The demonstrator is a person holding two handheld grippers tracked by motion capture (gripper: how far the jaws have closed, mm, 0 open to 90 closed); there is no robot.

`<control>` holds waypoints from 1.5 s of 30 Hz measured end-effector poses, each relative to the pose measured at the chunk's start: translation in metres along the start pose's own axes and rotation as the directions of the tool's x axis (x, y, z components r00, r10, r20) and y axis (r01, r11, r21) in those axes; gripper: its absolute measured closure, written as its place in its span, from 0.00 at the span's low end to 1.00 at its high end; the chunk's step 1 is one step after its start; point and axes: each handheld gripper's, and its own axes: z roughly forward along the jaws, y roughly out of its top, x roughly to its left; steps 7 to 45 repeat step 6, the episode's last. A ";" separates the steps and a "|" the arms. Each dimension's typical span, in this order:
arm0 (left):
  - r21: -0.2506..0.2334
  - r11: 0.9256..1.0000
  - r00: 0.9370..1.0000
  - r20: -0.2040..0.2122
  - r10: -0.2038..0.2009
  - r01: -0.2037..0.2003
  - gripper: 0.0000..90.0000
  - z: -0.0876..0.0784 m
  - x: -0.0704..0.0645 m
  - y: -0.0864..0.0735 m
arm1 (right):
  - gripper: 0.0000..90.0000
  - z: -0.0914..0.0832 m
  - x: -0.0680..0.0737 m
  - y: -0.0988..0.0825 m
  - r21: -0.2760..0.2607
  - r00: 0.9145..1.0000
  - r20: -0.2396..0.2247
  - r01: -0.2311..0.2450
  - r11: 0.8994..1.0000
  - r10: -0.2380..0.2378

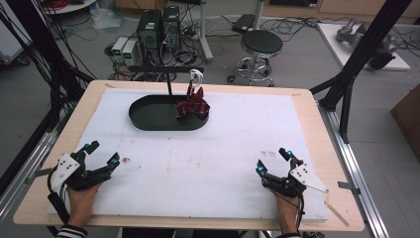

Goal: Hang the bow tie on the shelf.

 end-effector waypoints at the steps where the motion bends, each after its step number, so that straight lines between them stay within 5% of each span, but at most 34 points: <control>1: 0.000 1.000 1.000 0.000 0.001 -0.001 0.17 0.000 0.000 0.000 | 0.12 0.000 0.000 0.000 0.001 1.000 0.008 -0.002 1.000 0.002; 45: -0.002 1.000 1.000 0.000 0.001 -0.001 0.17 0.000 0.000 0.000 | 0.12 0.001 0.002 -0.001 0.002 1.000 0.013 0.018 1.000 -0.018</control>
